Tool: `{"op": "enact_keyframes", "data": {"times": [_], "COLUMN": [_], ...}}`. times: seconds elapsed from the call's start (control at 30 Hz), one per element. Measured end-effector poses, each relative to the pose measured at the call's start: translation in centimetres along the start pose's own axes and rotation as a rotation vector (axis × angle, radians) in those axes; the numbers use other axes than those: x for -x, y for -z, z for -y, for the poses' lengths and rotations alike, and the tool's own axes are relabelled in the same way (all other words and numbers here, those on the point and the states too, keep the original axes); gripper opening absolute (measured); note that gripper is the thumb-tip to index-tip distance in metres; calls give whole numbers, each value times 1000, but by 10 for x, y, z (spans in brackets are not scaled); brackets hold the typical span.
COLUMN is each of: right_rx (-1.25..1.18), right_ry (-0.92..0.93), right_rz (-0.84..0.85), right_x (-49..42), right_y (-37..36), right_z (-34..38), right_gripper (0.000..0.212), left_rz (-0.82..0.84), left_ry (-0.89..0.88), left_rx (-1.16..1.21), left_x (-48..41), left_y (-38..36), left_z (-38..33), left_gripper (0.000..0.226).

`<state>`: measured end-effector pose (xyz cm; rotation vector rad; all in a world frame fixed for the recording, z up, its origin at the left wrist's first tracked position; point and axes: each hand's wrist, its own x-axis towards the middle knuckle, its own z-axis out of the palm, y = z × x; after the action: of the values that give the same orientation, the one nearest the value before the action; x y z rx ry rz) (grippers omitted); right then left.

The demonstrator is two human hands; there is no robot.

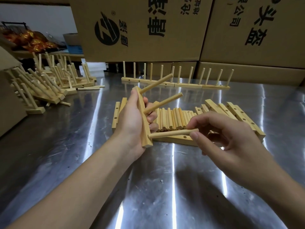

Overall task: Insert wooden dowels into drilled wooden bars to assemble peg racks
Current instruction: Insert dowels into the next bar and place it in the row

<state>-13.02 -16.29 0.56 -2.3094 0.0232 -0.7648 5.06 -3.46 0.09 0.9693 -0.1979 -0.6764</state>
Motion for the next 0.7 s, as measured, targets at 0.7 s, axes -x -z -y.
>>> {"op": "enact_keyframes", "data": {"times": [0.7], "right_rx": [-53], "right_ry": [-159], "right_rz": [148], "right_x": [4], "right_y": [-29], "right_z": [0], "right_gripper": [33], "left_rz": [194], "left_ry": [-245], "left_rx": [-258], "left_x": [21], "left_y": [-16], "left_z": [21], "left_gripper": [45]}}
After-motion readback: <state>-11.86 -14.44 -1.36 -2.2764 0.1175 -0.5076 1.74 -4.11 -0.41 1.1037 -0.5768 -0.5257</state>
